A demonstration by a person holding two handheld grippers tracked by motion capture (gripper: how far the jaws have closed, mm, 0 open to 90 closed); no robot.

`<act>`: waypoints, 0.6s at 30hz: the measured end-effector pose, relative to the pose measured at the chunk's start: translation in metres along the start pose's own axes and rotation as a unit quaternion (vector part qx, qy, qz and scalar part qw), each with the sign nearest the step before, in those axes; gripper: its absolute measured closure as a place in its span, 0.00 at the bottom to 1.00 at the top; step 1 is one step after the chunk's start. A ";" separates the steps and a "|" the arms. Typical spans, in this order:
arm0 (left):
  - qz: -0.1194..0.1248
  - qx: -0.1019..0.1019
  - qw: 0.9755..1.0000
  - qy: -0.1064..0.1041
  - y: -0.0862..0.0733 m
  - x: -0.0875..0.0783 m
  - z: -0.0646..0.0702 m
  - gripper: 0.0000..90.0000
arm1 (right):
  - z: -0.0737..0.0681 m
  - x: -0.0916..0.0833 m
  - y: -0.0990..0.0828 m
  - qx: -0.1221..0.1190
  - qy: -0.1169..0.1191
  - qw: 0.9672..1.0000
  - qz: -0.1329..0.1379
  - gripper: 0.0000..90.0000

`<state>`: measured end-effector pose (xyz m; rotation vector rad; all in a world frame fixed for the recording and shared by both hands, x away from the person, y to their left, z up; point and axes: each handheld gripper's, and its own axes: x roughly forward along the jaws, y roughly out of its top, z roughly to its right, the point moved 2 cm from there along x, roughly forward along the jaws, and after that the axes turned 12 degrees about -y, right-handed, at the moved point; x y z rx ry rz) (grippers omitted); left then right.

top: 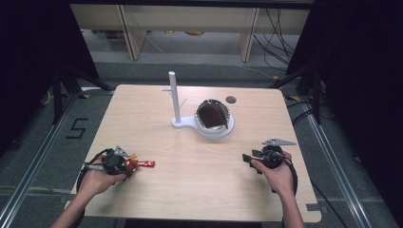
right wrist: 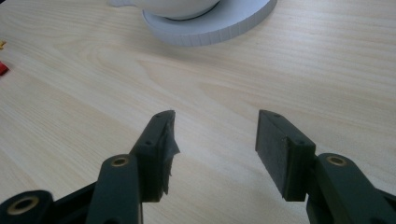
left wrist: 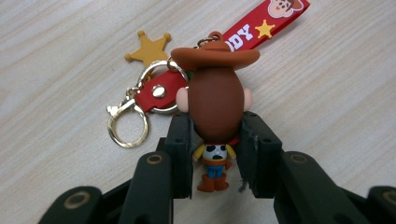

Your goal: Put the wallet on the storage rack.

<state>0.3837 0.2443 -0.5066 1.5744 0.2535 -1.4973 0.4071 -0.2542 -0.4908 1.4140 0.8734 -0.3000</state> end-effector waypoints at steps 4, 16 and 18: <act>0.035 -0.001 0.999 0.001 0.007 -0.008 0.005 0.75 | 0.000 0.000 -0.001 0.000 -0.003 1.000 0.001 0.53; 0.119 0.033 0.992 0.006 0.045 -0.047 0.018 0.75 | 0.001 -0.001 -0.002 0.008 0.002 1.000 0.000 0.53; 0.127 0.044 0.991 0.011 0.053 -0.053 0.018 0.75 | 0.002 -0.001 -0.002 0.005 -0.004 1.000 0.002 0.53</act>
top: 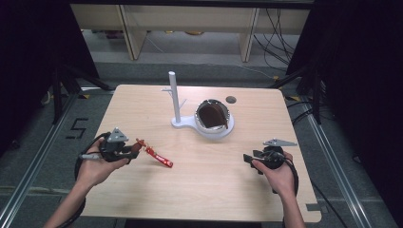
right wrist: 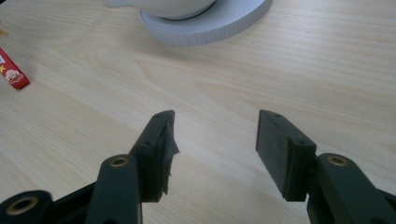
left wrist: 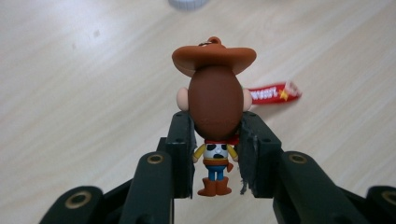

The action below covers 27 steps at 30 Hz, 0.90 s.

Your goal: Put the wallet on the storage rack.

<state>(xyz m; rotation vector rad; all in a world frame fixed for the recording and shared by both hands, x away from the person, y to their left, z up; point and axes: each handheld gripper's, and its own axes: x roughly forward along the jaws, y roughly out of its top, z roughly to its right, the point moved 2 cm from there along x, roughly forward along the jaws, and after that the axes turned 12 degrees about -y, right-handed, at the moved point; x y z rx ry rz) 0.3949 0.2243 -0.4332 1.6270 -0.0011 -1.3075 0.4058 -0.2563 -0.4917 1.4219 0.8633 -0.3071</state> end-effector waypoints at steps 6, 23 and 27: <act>0.045 0.009 0.999 0.011 0.024 -0.003 0.000 0.75 | 0.001 -0.001 0.000 -0.002 -0.004 1.000 0.000 0.53; 0.112 -0.003 0.993 0.032 0.072 -0.003 -0.013 0.75 | 0.001 -0.001 -0.002 0.002 0.001 1.000 0.002 0.53; 0.127 -0.014 0.991 0.038 0.081 -0.001 -0.017 0.75 | 0.001 -0.001 -0.002 0.001 -0.003 1.000 0.001 0.53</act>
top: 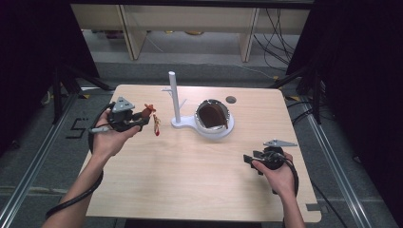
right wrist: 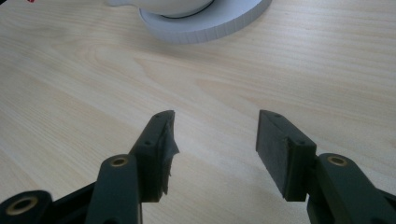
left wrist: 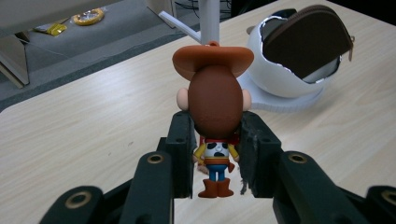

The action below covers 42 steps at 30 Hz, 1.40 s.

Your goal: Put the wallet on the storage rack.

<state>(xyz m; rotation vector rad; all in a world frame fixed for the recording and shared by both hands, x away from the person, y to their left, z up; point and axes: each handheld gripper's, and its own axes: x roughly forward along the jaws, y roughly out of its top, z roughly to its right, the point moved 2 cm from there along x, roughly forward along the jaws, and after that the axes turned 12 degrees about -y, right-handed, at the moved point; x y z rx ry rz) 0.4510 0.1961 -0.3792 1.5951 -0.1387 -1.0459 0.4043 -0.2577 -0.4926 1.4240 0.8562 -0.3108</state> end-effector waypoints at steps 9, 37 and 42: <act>0.011 -0.006 1.000 0.008 0.012 0.008 -0.008 0.75 | -0.002 0.000 -0.001 0.017 0.008 1.000 -0.010 0.53; 0.045 0.000 0.999 0.013 0.044 0.008 -0.008 0.75 | -0.003 0.002 -0.001 0.004 0.008 1.000 -0.006 0.53; 0.050 0.002 0.999 0.014 0.049 0.008 -0.008 0.75 | -0.003 0.003 -0.002 0.002 0.010 1.000 -0.006 0.53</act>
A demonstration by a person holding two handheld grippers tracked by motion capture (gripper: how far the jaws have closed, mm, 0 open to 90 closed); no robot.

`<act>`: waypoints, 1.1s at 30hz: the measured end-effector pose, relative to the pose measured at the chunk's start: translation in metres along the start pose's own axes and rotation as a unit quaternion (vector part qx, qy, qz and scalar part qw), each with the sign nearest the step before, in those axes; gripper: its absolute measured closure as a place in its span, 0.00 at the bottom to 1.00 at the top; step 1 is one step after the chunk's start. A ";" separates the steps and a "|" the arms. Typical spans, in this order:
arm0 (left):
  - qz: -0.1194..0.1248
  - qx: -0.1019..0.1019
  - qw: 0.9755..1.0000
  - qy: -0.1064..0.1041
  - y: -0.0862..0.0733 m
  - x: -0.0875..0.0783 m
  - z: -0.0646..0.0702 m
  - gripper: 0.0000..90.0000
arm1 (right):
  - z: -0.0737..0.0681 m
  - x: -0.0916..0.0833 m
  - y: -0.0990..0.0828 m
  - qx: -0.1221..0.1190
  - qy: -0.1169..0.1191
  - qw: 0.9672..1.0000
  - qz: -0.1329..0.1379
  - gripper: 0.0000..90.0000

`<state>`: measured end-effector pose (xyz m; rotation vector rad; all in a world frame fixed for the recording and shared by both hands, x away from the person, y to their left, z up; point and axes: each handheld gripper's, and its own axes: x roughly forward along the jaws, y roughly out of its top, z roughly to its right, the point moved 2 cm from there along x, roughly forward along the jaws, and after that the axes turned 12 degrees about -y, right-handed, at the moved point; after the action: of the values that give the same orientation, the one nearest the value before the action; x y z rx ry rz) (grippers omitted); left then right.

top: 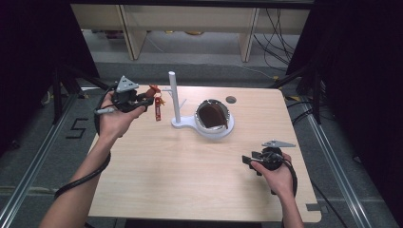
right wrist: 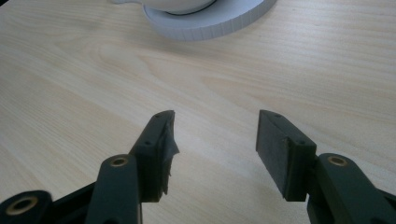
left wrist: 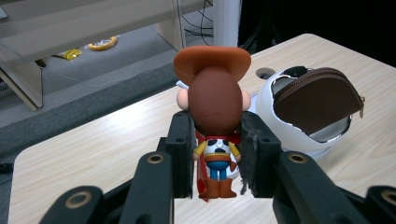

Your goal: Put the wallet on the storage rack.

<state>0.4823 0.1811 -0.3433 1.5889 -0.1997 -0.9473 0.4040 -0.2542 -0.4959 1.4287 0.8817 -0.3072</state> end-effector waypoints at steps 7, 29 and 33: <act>0.004 0.001 1.000 0.002 0.007 0.002 0.000 0.75 | 0.000 0.000 0.000 0.001 0.000 1.000 -0.001 0.53; 0.008 -0.012 1.000 0.010 0.015 0.017 -0.008 0.75 | 0.001 0.000 -0.001 0.000 -0.002 1.000 0.004 0.53; 0.007 -0.016 1.000 0.015 0.014 0.019 -0.012 0.75 | 0.000 0.000 -0.001 0.001 -0.002 1.000 0.003 0.53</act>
<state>0.5078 0.1747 -0.3403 1.5699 -0.1733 -0.9115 0.4036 -0.2548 -0.4965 1.4316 0.8738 -0.3061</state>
